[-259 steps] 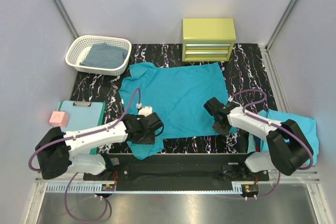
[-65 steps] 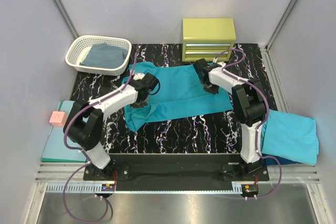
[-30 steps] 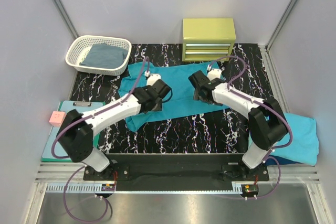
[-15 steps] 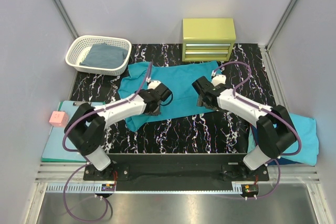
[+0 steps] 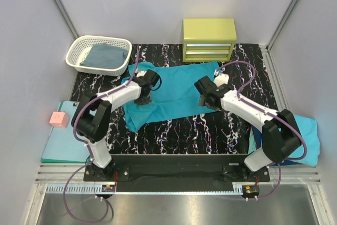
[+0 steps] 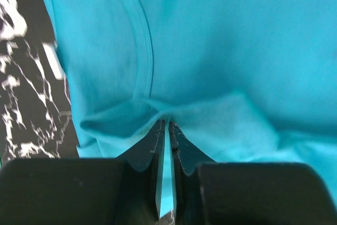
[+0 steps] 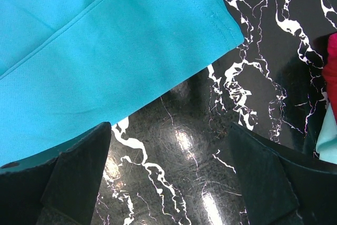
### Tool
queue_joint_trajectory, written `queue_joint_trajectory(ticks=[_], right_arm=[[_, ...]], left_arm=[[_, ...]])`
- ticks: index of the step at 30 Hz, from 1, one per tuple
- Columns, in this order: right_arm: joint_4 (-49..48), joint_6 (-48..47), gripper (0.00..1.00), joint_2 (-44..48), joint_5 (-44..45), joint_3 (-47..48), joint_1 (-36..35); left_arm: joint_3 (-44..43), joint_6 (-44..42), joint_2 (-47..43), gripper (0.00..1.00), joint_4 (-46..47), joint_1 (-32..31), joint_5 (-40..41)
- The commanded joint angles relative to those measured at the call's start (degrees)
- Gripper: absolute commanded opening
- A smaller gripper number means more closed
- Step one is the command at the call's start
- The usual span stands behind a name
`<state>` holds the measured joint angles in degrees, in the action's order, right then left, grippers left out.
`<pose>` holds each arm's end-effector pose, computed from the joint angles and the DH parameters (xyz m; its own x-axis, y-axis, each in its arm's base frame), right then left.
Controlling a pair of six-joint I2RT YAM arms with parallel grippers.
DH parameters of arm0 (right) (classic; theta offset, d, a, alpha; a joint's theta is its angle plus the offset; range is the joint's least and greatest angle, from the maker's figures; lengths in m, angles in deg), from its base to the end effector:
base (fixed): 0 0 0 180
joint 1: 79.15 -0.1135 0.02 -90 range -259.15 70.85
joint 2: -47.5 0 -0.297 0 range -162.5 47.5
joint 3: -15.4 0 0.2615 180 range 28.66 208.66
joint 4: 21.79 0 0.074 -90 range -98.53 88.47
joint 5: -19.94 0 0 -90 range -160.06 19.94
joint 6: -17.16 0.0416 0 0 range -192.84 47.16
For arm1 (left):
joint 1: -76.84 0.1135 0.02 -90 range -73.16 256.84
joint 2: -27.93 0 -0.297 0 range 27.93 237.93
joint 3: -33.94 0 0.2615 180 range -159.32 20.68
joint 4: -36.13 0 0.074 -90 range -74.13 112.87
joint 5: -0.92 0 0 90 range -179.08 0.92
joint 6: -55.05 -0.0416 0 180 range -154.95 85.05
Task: Fold and stack the t-shirts
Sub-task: Fold the tshirt
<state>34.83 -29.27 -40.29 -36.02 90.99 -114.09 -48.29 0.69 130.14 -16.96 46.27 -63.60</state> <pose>0.2620 0.1546 0.2539 -0.7666 0.1611 -0.6215 0.3031 0.9442 -0.1292 0.3200 -0.1682 0.2077 -0.8741 -0.0946 -0.4765 -0.1945 0.9670 0.1648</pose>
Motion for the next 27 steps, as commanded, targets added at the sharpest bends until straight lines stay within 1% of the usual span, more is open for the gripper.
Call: queue_joint_trajectory(ticks=[1,5,8,11,13,14,16,17,18,19,21,22,25,27], right_arm=[[1.1,-0.3,0.99,2.9,3.1,-0.2,-0.3],[1.4,-0.4,0.99,3.7,3.1,-1.1,-0.3],[1.7,-0.9,0.99,4.6,3.2,-1.7,-0.3],[2.1,-1.6,0.99,6.1,3.7,-2.4,-0.3],[2.3,-2.0,0.99,7.0,4.4,-2.6,-0.3],[2.3,-2.1,0.99,7.9,4.5,-3.0,-0.4],[2.3,-2.0,0.99,8.5,4.4,-3.3,-0.3],[2.1,-2.0,0.99,8.9,4.1,-3.8,-0.3],[1.8,-1.8,0.99,8.9,3.7,-4.0,-0.3],[1.9,-1.4,0.98,8.9,3.4,-4.1,-0.3],[1.9,-0.8,0.98,8.8,2.5,-4.8,-0.3],[1.7,-0.2,0.98,8.9,2.3,-5.4,-0.3],[1.7,0.5,0.98,9.5,1.6,-6.3,-0.5],[1.7,0.7,0.98,9.7,1.6,-6.6,-0.5]], left_arm=[[-6.5,-2.6,1.2,0.13,0.9,1.7,0.1],[-10.8,-3.7,5.6,0.12,0.5,3.1,-0.2],[-12.1,-4.0,8.7,0.12,0.5,3.9,-0.7],[-12.4,-3.7,9.8,0.09,0.6,4.3,-0.2],[-11.8,-3.1,7.8,0.07,1.2,4.2,0.4],[-10.2,-3.2,4.2,0.07,2.4,3.9,0.5],[-8.7,-3.5,0.2,0.08,3.5,3.3,1.4],[-7.9,-3.6,-3.2,0.09,4.0,3.0,1.7],[-7.6,-3.7,-4.9,0.11,3.9,2.7,2.2],[-7.3,-4.0,-6.2,0.17,3.7,2.5,2.4],[-6.6,-4.2,-10.0,0.22,3.6,2.0,2.0],[-6.2,-4.1,-11.1,0.27,3.3,1.9,1.8],[-2.8,-2.5,-15.5,0.29,3.0,0.4,-0.5],[0.9,-0.5,-17.9,0.29,3.0,-2.3,-1.4]])
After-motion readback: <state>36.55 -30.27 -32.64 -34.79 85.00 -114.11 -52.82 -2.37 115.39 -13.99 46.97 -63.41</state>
